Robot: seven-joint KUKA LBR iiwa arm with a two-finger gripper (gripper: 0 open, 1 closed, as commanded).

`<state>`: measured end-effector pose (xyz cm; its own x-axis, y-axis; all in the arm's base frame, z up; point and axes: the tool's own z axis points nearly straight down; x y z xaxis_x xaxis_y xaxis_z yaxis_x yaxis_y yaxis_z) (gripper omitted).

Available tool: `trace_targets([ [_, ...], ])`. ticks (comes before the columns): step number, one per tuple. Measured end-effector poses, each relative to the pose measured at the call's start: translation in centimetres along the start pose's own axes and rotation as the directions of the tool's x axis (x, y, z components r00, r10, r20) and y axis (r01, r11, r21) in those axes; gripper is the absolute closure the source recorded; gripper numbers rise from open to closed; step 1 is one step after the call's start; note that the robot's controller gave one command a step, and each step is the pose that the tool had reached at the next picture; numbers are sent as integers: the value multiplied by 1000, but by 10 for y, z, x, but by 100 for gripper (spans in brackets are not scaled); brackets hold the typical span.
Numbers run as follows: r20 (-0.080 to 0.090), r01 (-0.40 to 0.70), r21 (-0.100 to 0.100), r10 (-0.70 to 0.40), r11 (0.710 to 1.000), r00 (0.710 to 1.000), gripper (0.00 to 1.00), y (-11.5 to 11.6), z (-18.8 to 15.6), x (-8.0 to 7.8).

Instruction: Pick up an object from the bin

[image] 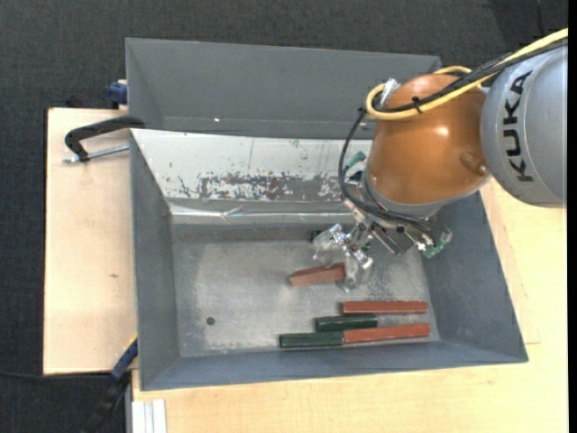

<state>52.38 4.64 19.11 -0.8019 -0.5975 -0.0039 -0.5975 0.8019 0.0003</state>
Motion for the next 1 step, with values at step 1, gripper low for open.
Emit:
trace_targets([
  [1, 0, 0, 0, 0, 1000, 1000, 100, 0, 0, 0],
])
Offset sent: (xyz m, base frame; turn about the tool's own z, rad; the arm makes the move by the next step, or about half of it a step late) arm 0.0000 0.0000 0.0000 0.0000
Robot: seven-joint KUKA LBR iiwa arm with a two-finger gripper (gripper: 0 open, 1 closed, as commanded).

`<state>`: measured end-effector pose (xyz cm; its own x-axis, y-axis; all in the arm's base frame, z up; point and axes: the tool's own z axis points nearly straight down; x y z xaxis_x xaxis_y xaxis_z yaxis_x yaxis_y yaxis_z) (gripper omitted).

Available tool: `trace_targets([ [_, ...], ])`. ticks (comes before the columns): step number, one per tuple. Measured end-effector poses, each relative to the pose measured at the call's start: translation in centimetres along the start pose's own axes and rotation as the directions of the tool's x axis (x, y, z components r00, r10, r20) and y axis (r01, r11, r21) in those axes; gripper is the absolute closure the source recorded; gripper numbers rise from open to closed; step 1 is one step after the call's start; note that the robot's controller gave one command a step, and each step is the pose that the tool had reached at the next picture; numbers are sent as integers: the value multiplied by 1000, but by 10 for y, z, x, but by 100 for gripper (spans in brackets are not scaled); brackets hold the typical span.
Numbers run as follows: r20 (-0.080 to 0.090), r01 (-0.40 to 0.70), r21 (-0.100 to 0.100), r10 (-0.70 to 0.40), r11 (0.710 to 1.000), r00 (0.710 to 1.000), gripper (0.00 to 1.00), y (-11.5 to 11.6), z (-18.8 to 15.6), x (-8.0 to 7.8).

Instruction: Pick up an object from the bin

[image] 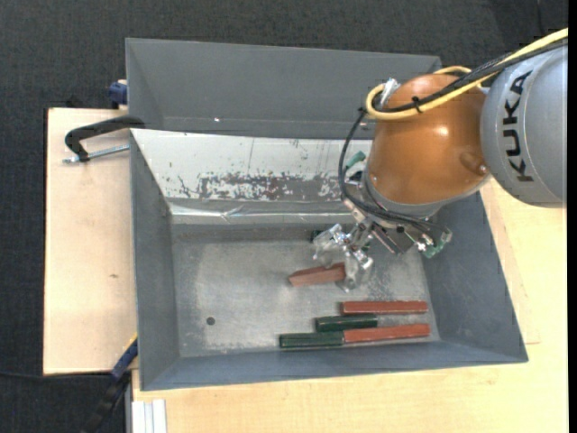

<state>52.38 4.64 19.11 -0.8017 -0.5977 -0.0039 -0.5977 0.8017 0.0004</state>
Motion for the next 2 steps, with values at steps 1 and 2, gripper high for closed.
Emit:
trace_targets([
  [1, 0, 0, 0, 0, 1000, 1000, 100, 0, 0, 0],
  [2, 0, 0, 0, 0, 1000, 1000, 100, 0, 0, 0],
])
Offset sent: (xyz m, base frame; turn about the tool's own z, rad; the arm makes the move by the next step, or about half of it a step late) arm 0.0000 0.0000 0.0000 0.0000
